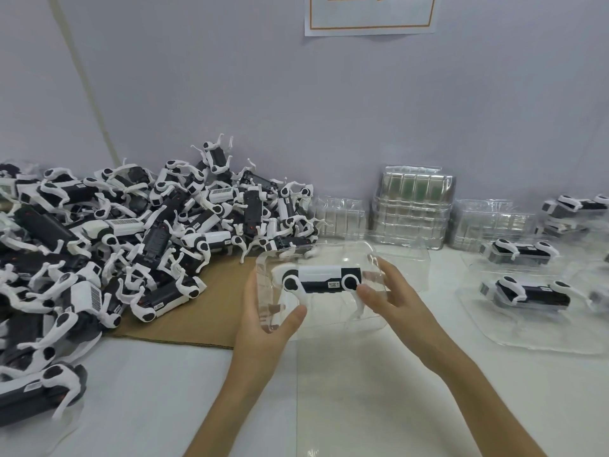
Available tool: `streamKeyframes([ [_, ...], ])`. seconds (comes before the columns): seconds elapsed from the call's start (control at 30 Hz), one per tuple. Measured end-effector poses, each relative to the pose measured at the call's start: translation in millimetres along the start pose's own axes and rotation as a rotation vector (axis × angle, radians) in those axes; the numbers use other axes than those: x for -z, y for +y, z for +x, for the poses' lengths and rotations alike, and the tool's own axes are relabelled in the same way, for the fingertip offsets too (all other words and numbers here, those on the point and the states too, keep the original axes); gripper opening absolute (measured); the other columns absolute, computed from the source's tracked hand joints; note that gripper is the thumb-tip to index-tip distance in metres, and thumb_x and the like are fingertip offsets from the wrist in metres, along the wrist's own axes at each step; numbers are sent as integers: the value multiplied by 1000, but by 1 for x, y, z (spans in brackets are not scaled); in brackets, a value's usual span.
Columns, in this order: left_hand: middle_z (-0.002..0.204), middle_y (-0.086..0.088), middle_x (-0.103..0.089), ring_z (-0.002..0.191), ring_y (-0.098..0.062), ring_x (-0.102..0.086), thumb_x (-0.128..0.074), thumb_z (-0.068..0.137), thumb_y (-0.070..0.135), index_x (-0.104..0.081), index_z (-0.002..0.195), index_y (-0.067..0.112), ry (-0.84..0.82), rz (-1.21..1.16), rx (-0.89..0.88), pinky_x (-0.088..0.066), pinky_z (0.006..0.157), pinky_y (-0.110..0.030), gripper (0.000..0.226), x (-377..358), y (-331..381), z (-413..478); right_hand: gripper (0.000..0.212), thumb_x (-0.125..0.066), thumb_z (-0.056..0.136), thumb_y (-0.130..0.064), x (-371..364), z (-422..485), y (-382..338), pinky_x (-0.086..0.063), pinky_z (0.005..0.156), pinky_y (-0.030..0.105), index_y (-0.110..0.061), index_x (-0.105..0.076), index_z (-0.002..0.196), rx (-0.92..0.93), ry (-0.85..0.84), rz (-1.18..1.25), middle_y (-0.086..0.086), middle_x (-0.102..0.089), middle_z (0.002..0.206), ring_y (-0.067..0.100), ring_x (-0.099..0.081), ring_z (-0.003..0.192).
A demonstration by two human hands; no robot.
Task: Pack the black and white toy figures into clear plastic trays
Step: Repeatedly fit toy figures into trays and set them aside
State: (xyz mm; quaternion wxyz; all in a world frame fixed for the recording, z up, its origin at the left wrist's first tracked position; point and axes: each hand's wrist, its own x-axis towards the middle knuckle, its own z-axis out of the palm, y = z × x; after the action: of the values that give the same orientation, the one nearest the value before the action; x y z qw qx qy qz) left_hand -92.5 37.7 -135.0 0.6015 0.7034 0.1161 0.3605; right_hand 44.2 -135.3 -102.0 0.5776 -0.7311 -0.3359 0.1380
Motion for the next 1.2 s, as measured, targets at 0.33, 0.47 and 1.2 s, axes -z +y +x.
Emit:
streamKeyframes([
  [0.33, 124, 52, -43, 111, 22, -50, -75, 68, 52, -27, 145, 50, 24, 4, -28, -43, 81, -14, 90, 1, 3, -1, 69, -62, 71, -69, -5, 3, 7, -52, 88, 33, -44, -47, 133, 40, 153, -42, -17, -57, 123, -1, -62, 88],
  [0.47, 126, 45, -48, 112, 17, -52, -77, 63, 54, -30, 145, 48, 44, -12, -18, -42, 86, -19, 94, 1, 4, -1, 62, -64, 69, -68, -9, 2, 7, -49, 78, 26, -44, -51, 125, 61, 199, -21, -17, -59, 119, -4, -62, 83],
  [1.2, 124, 10, -60, 117, -9, -60, -88, 63, 35, -40, 139, 36, 93, 17, 68, -49, 100, -37, 90, 1, 0, 1, 69, -73, 66, -55, -12, -1, 3, -48, 71, 12, -38, -48, 128, 142, 258, 29, -16, -56, 116, -2, -59, 84],
])
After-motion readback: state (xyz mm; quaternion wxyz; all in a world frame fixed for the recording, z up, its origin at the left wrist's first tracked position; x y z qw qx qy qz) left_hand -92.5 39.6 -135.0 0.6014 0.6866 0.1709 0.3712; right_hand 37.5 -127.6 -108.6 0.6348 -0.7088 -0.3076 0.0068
